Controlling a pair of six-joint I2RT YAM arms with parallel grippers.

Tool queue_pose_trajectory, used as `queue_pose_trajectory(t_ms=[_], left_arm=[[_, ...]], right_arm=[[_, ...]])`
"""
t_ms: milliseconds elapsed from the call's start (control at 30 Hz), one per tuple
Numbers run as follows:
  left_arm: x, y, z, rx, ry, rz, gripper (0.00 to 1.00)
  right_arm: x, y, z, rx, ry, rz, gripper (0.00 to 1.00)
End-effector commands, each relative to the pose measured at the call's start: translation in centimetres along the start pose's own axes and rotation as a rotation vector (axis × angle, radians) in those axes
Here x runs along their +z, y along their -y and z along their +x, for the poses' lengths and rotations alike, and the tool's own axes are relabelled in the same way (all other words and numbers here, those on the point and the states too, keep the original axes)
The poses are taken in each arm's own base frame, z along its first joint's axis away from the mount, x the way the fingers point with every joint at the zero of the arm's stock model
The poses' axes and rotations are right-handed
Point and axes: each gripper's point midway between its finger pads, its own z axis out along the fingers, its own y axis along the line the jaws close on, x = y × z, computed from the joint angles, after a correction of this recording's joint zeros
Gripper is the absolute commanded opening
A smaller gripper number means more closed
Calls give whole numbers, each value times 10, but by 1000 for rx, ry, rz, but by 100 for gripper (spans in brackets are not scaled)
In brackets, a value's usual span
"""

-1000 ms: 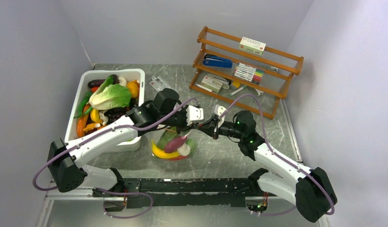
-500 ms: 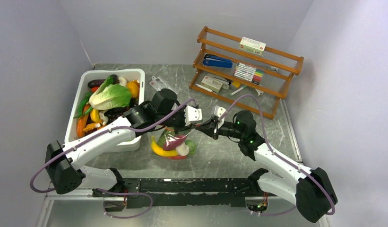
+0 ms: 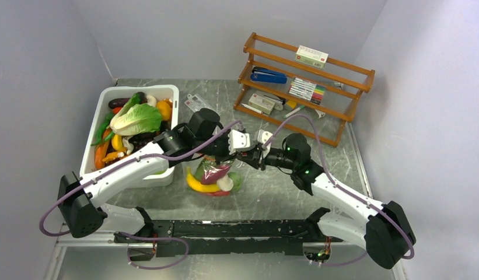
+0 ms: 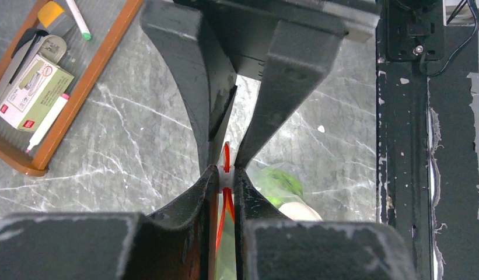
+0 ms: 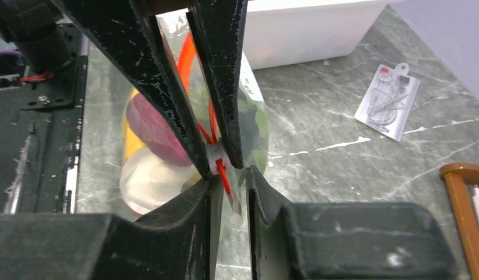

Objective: Place the food in the zip-top bag and seal the zipper
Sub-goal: Zip the zipper food storage bag at the center of the board.

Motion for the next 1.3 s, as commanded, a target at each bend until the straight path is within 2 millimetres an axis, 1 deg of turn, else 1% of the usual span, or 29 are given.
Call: queue_pose_trajectory(t_ms=[0, 33, 67, 167, 267, 367, 433, 533, 700, 833, 967, 1100, 1267], left_arm=[[-2, 2, -11, 14, 19, 24, 7], [-2, 1, -10, 13, 17, 24, 7], [-2, 1, -10, 12, 14, 20, 7], [-5, -4, -2, 1, -31, -13, 7], [-9, -9, 12, -2, -95, -56, 7], [-11, -7, 24, -13, -147, -45, 7], [-14, -5, 28, -25, -165, -33, 7], [-19, -4, 30, -29, -166, -38, 7], [-34, -12, 31, -34, -166, -78, 7], [-46, -18, 32, -39, -176, -99, 7], [-56, -22, 31, -40, -175, -121, 7], [-62, -24, 33, -41, -174, -136, 7], [-68, -23, 40, -51, -194, -133, 7]], right_arm=[[7, 12, -13, -57, -3, 30, 12], [7, 14, -12, -73, -13, 37, 3], [6, 16, -10, -82, -25, 47, 0], [-3, 19, -6, -105, -60, 89, 0], [-12, 18, -17, -125, -25, 123, 0], [-14, 14, -26, -126, 10, 113, 0], [-14, 11, -30, -126, 32, 102, 0], [-13, 8, -33, -127, 46, 86, 0], [-17, 5, -43, -142, 89, 88, 0], [-20, 8, -52, -151, 101, 109, 0], [-22, 10, -54, -151, 110, 127, 0], [-25, 13, -55, -148, 111, 149, 0], [-32, 20, -58, -137, 127, 188, 0]])
